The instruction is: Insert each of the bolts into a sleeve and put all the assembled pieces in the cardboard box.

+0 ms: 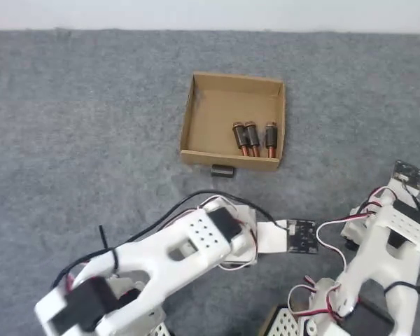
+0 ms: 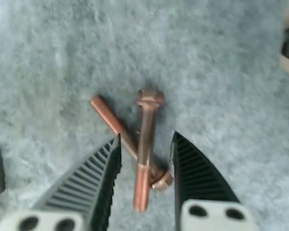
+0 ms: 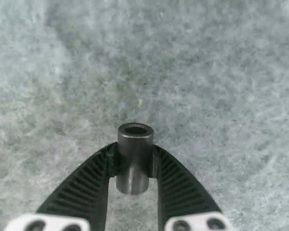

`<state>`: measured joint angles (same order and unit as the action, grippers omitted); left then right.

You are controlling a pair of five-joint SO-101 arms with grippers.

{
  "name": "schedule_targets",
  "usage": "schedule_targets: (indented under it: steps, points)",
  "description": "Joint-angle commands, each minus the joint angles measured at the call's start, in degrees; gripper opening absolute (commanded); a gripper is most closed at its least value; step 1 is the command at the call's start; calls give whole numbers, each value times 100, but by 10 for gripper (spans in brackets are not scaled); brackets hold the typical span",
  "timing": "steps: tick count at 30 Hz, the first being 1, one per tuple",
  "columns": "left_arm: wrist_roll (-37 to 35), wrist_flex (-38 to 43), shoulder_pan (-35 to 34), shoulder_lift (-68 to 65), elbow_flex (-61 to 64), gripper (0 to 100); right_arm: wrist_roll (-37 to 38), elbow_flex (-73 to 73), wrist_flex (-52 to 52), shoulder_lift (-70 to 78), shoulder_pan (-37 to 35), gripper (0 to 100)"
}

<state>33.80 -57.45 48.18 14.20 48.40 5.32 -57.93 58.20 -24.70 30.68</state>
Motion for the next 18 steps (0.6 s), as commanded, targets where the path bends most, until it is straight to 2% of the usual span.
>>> schedule_targets:
  steps: [1, 18]
  points:
    - [79, 158, 0, -316, -549, 156, 26, 273, -84, -277, -13, 6]
    - [-53, 545, 35, -1143, -637, 134, 70, 273, -92, -277, -22, 6]
